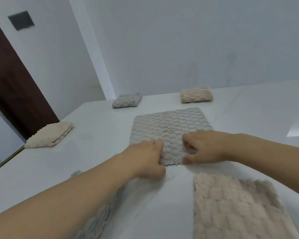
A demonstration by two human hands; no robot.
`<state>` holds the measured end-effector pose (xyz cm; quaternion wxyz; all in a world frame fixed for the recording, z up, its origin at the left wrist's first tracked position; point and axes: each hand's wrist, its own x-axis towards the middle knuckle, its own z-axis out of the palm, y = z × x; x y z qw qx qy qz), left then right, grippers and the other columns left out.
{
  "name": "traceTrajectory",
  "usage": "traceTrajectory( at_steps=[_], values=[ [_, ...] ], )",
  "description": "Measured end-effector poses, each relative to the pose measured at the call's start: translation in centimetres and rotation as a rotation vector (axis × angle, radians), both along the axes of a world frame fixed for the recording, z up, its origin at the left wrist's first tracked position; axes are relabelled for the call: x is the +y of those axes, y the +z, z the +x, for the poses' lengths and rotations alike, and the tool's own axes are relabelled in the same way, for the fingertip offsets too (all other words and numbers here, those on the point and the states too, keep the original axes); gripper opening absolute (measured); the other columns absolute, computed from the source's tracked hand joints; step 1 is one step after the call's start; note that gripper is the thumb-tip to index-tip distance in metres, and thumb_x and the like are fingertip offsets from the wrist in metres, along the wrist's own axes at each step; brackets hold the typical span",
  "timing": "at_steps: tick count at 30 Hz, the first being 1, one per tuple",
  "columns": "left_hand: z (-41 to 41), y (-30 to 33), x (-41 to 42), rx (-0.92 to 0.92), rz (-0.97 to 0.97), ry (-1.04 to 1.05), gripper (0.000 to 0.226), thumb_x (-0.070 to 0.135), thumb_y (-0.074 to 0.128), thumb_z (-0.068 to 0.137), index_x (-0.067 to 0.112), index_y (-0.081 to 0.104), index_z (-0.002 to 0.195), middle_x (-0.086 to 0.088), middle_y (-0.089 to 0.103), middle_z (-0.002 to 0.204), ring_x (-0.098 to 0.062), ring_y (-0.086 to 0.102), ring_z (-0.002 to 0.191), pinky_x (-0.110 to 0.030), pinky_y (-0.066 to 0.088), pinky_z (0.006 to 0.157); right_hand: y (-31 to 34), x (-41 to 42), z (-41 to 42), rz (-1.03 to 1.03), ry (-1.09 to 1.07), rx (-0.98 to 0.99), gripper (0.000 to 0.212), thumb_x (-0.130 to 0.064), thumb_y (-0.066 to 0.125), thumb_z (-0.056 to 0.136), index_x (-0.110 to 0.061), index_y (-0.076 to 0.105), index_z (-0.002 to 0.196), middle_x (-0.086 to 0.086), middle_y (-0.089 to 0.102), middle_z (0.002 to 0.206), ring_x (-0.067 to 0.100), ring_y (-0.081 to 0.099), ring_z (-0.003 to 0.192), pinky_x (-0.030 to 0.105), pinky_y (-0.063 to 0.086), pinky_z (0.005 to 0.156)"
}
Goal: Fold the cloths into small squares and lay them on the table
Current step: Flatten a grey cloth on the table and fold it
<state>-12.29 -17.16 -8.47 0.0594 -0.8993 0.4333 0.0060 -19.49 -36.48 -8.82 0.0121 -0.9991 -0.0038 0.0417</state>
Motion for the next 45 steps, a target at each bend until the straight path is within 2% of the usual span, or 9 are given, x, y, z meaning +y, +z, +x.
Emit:
traceTrajectory(
  at_steps=[11, 14, 18, 21, 26, 29, 33, 38, 45],
  values=[
    [-0.7, 0.6, -1.1, 0.014, 0.167, 0.038, 0.025, 0.024, 0.046, 0.088, 0.014, 0.049, 0.111, -0.009, 0.054, 0.12, -0.028, 0.053, 0.103, -0.034, 0.042, 0.079, 0.4, -0.1, 0.5, 0.043, -0.036, 0.198, 0.032, -0.052, 0.051, 0.081, -0.03, 0.046, 0.104, -0.007, 0.047, 0.11, 0.017, 0.046, 0.109, 0.042, 0.043, 0.097],
    [1.1, 1.9, -1.5, 0.171, 0.053, 0.142, 0.022, 0.025, 0.043, 0.09, 0.014, 0.058, 0.102, -0.007, 0.06, 0.111, -0.025, 0.055, 0.094, -0.03, 0.042, 0.072, 1.2, -0.5, 1.8, 0.163, -0.074, 0.128, 0.026, -0.043, 0.047, 0.09, -0.026, 0.053, 0.108, -0.004, 0.056, 0.118, 0.017, 0.053, 0.104, 0.04, 0.047, 0.094],
    [4.7, 2.1, -2.1, 0.052, -0.212, 0.116, 0.025, 0.021, 0.033, 0.097, 0.013, 0.049, 0.079, -0.005, 0.054, 0.089, -0.019, 0.05, 0.072, -0.032, 0.038, 0.06, 1.9, -1.6, 4.7, 0.232, -0.125, -0.055, 0.039, -0.036, 0.037, 0.1, -0.019, 0.047, 0.133, 0.002, 0.048, 0.138, 0.021, 0.047, 0.124, 0.041, 0.039, 0.105],
    [7.7, 1.5, -3.3, 0.035, -0.326, 0.095, 0.029, 0.025, 0.029, 0.102, 0.019, 0.037, 0.075, -0.002, 0.046, 0.086, -0.022, 0.046, 0.079, -0.033, 0.035, 0.066, 1.4, -2.8, 7.7, 0.203, -0.186, -0.104, 0.04, -0.031, 0.028, 0.102, -0.014, 0.051, 0.129, 0.004, 0.051, 0.135, 0.024, 0.049, 0.121, 0.042, 0.04, 0.103],
    [11.9, -0.2, -6.6, 0.03, -0.405, 0.11, 0.027, 0.023, 0.028, 0.105, 0.006, 0.048, 0.113, -0.011, 0.052, 0.125, -0.025, 0.048, 0.108, -0.038, 0.041, 0.091, -0.4, -3.8, 12.0, 0.162, -0.225, -0.156, 0.031, -0.025, 0.025, 0.103, -0.007, 0.05, 0.108, 0.005, 0.05, 0.116, 0.024, 0.049, 0.109, 0.036, 0.039, 0.093],
    [14.1, -2.1, -9.1, 0.067, -0.419, 0.124, 0.033, 0.021, 0.03, 0.104, 0.003, 0.046, 0.126, -0.014, 0.05, 0.131, -0.027, 0.046, 0.12, -0.04, 0.038, 0.102, -1.9, -4.4, 14.1, 0.17, -0.183, -0.152, 0.04, -0.027, 0.024, 0.104, -0.003, 0.044, 0.129, 0.011, 0.039, 0.143, 0.027, 0.036, 0.134, 0.038, 0.03, 0.11],
    [15.6, -5.4, -10.8, 0.099, -0.299, 0.161, 0.049, 0.026, 0.025, 0.105, 0.006, 0.031, 0.149, -0.013, 0.029, 0.157, -0.026, 0.025, 0.145, -0.039, 0.017, 0.12, -4.6, -5.3, 14.9, 0.094, -0.172, -0.044, 0.056, -0.038, 0.015, 0.104, -0.014, 0.011, 0.155, 0.002, 0.005, 0.162, 0.017, 0.005, 0.149, 0.036, 0.004, 0.121],
    [16.8, -6.0, -9.1, 0.149, -0.266, 0.149, 0.054, 0.036, 0.018, 0.105, 0.017, 0.016, 0.156, 0.0, 0.011, 0.164, -0.016, 0.008, 0.15, -0.036, 0.004, 0.122, -4.9, -6.8, 14.3, 0.05, -0.189, -0.028, 0.058, -0.044, 0.009, 0.103, -0.021, 0.0, 0.155, -0.002, -0.005, 0.162, 0.014, -0.003, 0.149, 0.036, -0.001, 0.121],
    [18.1, -5.5, -4.3, 0.145, -0.216, 0.334, 0.057, 0.036, 0.015, 0.105, 0.011, 0.014, 0.156, -0.005, 0.01, 0.164, -0.021, 0.008, 0.15, -0.036, 0.005, 0.122, -4.1, -9.6, 11.8, -0.073, -0.334, 0.031, 0.06, -0.045, 0.004, 0.101, -0.02, -0.002, 0.155, -0.001, -0.004, 0.162, 0.016, -0.001, 0.149, 0.04, 0.0, 0.121]
  ],
)
